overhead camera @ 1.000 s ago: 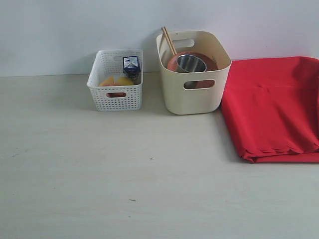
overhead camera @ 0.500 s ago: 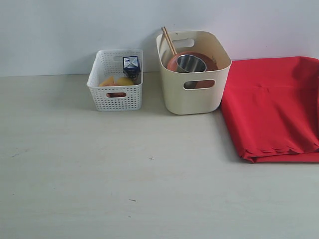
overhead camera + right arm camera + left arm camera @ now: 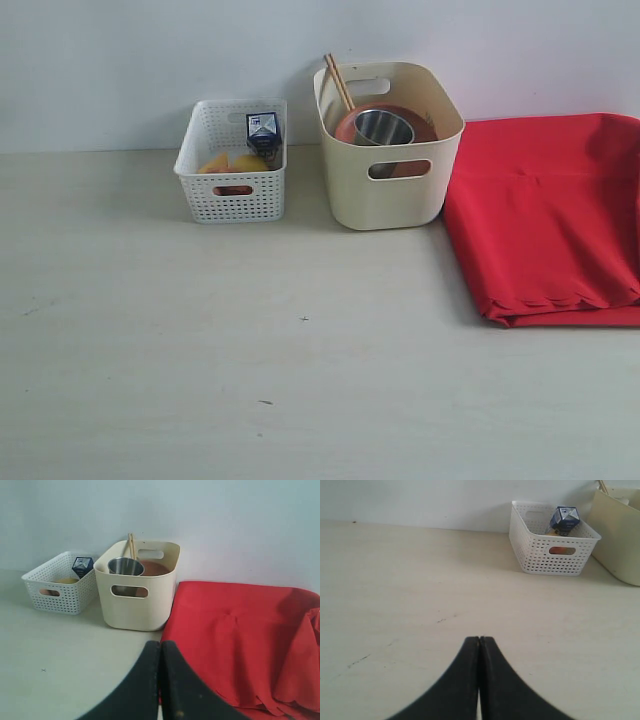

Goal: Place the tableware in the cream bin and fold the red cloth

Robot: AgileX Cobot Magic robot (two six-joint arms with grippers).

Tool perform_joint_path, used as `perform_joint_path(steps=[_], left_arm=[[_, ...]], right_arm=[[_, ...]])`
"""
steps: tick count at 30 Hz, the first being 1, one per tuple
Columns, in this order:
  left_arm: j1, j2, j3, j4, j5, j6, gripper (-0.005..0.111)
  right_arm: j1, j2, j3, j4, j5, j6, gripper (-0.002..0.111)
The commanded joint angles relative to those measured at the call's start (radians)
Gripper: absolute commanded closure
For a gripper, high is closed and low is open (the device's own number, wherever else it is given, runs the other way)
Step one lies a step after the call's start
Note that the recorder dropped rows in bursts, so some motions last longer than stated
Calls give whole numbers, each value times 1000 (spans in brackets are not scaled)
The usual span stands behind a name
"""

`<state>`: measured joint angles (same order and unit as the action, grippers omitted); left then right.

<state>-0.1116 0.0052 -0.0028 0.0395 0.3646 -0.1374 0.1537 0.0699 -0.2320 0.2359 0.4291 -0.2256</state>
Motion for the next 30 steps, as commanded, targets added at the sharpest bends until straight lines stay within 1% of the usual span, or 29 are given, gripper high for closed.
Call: perform_joint_path(steps=[1,26,30], left_arm=[[3,-5,3,3,-8,-3,107],[3,-5,3,3,-8,-3,107],[3,-5,3,3,-8,-3,107]], right_arm=[[4,-1,5,1,-5,-7,108],[-8,2,5,1,-13,-8,108],[-8,-6,29,-2,-46,-8,108]])
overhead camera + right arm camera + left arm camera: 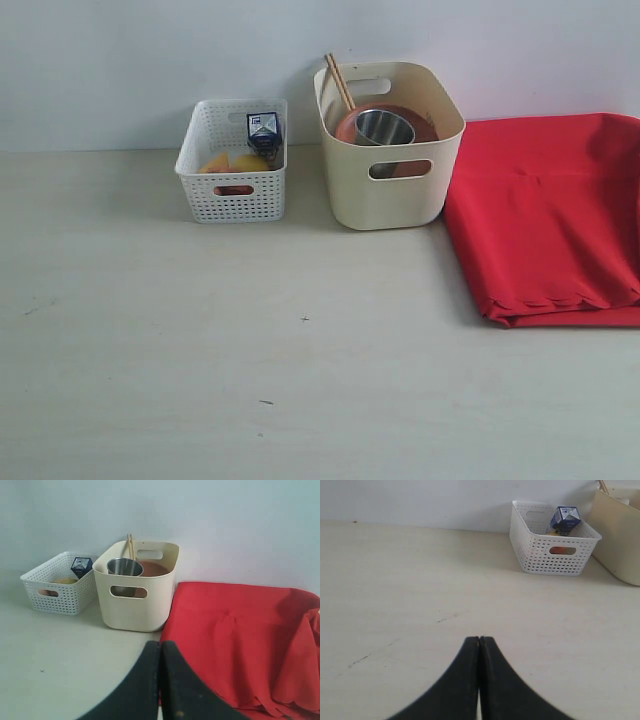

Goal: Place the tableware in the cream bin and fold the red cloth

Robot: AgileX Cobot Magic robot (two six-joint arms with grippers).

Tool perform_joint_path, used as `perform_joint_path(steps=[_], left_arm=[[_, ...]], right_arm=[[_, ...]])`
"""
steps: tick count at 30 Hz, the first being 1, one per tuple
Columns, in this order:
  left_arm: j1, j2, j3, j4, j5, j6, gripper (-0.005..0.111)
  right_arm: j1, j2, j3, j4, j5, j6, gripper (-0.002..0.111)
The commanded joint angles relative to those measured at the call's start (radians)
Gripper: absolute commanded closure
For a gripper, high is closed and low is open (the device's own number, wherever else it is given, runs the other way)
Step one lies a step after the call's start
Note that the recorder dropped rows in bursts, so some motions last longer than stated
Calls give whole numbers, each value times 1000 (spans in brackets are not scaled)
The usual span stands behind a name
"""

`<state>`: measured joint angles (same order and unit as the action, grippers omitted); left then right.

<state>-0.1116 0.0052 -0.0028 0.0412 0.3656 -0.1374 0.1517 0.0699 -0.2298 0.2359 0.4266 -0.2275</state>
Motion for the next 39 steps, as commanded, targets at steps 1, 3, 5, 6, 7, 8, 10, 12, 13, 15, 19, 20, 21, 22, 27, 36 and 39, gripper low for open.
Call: perform_joint_path(steps=[1,3,5,6,7,8,10,12,13,15,19,20,21,22,27,36,39], left_arm=[[3,-5,3,2,-9,-3,107],[3,-5,3,2,-9,-3,107],[3,-5,3,2,-9,-3,107],[3,-5,3,2,-9,-3,107],[3,-5,3,2,-9,-3,107],[3,-5,3,2,-9,-3,107],[3,-5,3,2,-9,-3,107],[3,-5,3,2,-9,-3,107],[3,-5,3,2,-9,-3,107],[3,-5,3,2,-9,-3,107],[3,-5,3,2,-9,-3,107],[3,-5,3,2,-9,-3,107],[3,-5,3,2,-9,-3,107],[3,-5,3,2,-9,-3,107],[3,-5,3,2,-9,-3,107],[3,-5,3,2,-9,-3,107],[3,-5,3,2,-9,-3,107]], right_arm=[[-7,-17,48,-2,-69,-6,108],[-7,-41,84,-9,-107,-6,108],[-7,-70,117,-9,-127,-6,108],[-7,-70,130,-9,-129,4,108],[-8,-70,145,-9,-134,19,108],[-8,-70,153,-16,-131,36,108],[-8,-70,160,-41,-122,84,108],[-8,-70,167,-70,-122,120,108],[-8,-70,173,-91,-125,146,108],[-8,-70,187,-111,-126,173,108],[-8,-70,227,-125,-133,196,108],[-8,-70,230,-128,-136,198,108],[-8,-70,230,-135,-142,208,108],[-8,-70,230,-140,-144,222,108],[-8,-70,230,-167,-144,234,108],[-8,-70,230,-207,-144,245,108],[-8,-70,230,-241,-144,286,108]])
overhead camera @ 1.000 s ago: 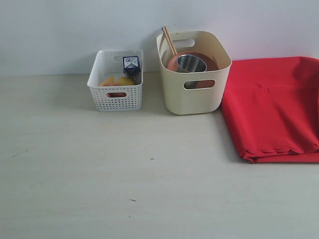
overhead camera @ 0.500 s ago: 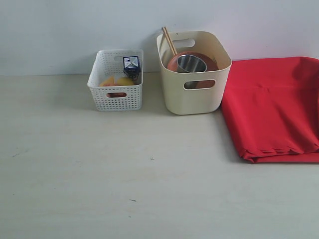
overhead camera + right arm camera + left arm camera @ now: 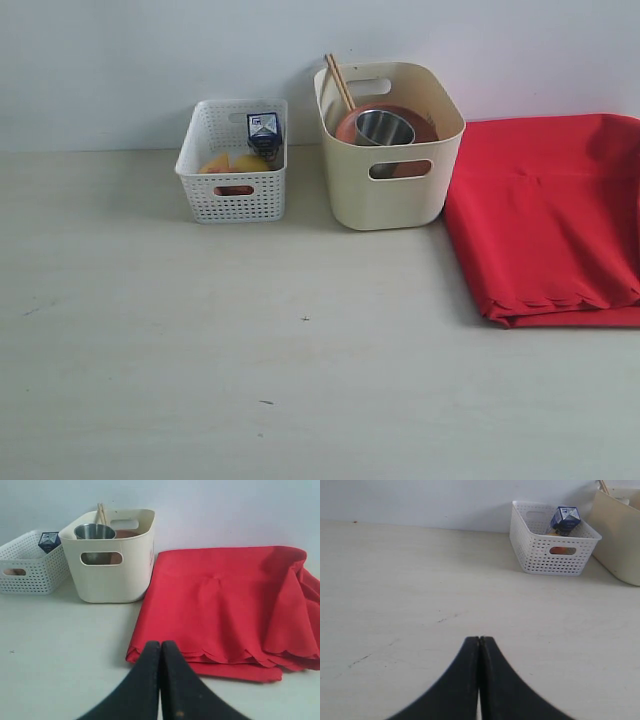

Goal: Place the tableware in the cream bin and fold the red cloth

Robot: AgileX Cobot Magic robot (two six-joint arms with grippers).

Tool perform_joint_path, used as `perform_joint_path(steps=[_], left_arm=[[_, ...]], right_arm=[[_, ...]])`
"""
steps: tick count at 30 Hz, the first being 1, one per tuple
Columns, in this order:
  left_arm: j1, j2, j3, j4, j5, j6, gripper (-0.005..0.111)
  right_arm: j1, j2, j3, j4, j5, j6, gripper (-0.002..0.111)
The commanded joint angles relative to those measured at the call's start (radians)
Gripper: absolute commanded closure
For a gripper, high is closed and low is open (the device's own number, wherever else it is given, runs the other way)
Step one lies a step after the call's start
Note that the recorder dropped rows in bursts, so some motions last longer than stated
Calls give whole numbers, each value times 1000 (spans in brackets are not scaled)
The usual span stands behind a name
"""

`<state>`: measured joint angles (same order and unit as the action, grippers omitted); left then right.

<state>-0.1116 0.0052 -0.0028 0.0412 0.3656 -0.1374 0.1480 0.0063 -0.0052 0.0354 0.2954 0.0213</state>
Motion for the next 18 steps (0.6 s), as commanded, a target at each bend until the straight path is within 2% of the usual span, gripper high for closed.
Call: perform_joint_path(steps=[1,18], left_arm=[[3,-5,3,2,-9,-3,107],[3,-5,3,2,-9,-1,107]], right_arm=[[-4,-6,5,-41,-13,37,108],[-4,-6,5,-41,-20,33,108]])
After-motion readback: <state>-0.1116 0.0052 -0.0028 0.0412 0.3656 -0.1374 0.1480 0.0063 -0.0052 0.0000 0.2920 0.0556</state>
